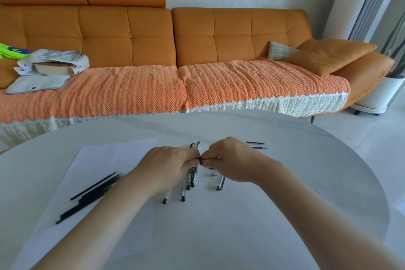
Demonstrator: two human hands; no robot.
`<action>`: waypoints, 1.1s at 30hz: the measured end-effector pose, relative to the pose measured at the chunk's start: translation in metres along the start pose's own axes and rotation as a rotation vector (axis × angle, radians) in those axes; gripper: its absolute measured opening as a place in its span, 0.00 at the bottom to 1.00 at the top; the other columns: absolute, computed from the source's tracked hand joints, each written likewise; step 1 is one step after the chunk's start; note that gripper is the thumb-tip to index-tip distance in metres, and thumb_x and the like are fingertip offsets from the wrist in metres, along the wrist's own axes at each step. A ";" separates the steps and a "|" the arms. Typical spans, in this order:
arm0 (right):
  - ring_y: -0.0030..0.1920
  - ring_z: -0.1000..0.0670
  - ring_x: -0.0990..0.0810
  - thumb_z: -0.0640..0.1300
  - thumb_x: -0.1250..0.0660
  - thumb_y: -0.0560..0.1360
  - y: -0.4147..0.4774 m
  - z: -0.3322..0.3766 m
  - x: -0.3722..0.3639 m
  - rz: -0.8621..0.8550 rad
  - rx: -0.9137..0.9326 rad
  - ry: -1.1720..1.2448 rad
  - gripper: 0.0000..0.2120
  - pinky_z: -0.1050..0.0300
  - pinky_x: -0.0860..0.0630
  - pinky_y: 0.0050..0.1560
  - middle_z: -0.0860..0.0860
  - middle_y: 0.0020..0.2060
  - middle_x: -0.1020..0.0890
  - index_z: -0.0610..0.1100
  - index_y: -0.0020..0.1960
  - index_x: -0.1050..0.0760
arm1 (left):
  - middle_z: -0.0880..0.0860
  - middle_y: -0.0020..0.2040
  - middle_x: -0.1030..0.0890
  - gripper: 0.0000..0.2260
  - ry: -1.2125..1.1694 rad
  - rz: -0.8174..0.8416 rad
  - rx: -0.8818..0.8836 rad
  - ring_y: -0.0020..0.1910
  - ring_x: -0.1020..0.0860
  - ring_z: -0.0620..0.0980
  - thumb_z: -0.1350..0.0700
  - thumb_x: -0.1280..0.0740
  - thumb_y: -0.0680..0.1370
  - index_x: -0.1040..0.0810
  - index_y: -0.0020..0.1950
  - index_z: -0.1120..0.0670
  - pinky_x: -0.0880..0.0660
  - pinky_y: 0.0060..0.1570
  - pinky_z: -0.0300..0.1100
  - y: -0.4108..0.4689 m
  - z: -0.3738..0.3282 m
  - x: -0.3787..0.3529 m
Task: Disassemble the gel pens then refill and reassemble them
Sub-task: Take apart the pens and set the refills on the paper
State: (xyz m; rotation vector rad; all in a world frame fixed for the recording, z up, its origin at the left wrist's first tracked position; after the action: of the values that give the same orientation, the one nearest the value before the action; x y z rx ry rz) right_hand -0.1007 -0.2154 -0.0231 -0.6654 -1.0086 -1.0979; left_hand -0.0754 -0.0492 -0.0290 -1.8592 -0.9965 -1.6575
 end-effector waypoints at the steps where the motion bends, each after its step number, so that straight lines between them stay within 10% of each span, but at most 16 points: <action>1: 0.43 0.48 0.21 0.45 0.36 0.80 0.000 -0.002 0.001 0.007 -0.014 0.003 0.09 0.51 0.23 0.45 0.50 0.41 0.18 0.48 0.52 0.17 | 0.44 0.40 0.24 0.09 -0.004 0.022 0.021 0.43 0.25 0.49 0.45 0.45 0.83 0.26 0.52 0.39 0.33 0.38 0.42 -0.001 0.002 0.001; 6: 0.46 0.61 0.21 0.46 0.33 0.78 -0.014 -0.027 0.017 0.013 -0.108 0.104 0.09 0.65 0.28 0.47 0.63 0.44 0.20 0.56 0.54 0.16 | 0.42 0.55 0.18 0.13 -0.074 0.076 0.165 0.54 0.23 0.44 0.41 0.47 0.83 0.31 0.64 0.29 0.28 0.49 0.40 -0.015 0.038 0.017; 16: 0.36 0.66 0.24 0.53 0.25 0.70 -0.020 -0.007 -0.010 0.035 -0.134 0.004 0.09 0.64 0.27 0.39 0.63 0.38 0.19 0.56 0.50 0.18 | 0.40 0.44 0.23 0.05 -0.141 -0.004 0.130 0.44 0.24 0.42 0.49 0.40 0.82 0.27 0.55 0.44 0.25 0.46 0.43 -0.017 0.021 -0.004; 33: 0.48 0.48 0.21 0.52 0.43 0.83 -0.005 0.003 -0.014 -0.156 0.022 -0.280 0.14 0.51 0.24 0.46 0.55 0.49 0.20 0.54 0.55 0.19 | 0.43 0.41 0.19 0.04 -0.057 -0.325 -0.134 0.41 0.21 0.48 0.55 0.30 0.77 0.18 0.51 0.49 0.25 0.34 0.44 -0.014 0.007 -0.008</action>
State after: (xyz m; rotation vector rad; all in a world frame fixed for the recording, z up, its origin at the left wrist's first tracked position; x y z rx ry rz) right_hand -0.1083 -0.2092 -0.0348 -0.7459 -1.3294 -1.1477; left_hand -0.0812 -0.0367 -0.0393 -1.9180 -1.2967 -1.9052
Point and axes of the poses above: each hand's wrist, its own y-axis towards the middle knuckle, its own x-axis out of the back of the hand, z = x × y, the point moved 3 cm from there along y, towards the middle knuckle
